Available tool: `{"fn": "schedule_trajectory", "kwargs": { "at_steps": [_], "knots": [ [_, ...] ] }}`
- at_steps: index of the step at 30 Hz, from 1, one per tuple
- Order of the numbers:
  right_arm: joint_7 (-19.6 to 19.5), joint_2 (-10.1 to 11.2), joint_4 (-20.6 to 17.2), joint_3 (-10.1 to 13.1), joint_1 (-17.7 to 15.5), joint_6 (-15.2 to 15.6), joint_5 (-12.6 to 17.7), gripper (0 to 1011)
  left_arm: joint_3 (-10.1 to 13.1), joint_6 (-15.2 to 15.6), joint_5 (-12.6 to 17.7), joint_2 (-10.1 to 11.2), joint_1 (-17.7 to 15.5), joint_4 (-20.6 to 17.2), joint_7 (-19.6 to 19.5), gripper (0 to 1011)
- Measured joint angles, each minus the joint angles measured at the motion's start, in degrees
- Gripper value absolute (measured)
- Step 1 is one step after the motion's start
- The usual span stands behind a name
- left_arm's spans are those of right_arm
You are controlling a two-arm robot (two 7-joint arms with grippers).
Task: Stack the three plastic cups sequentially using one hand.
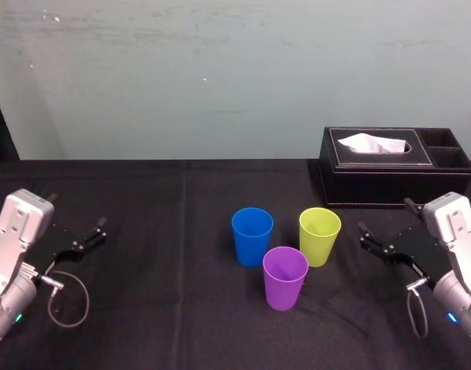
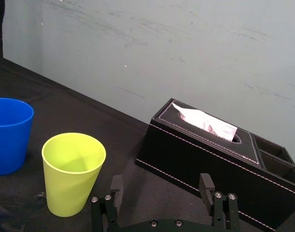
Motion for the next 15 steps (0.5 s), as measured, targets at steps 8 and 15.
{"fn": "schedule_trajectory", "kwargs": {
  "at_steps": [8,15],
  "knots": [
    [0.0,0.0,0.0,0.0,0.0,0.0,0.0,1003,0.0,0.0,0.0,0.0,0.0,0.0,0.0,1000],
    [0.0,0.0,0.0,0.0,0.0,0.0,0.0,1003,0.0,0.0,0.0,0.0,0.0,0.0,0.0,1000]
  ]
}}
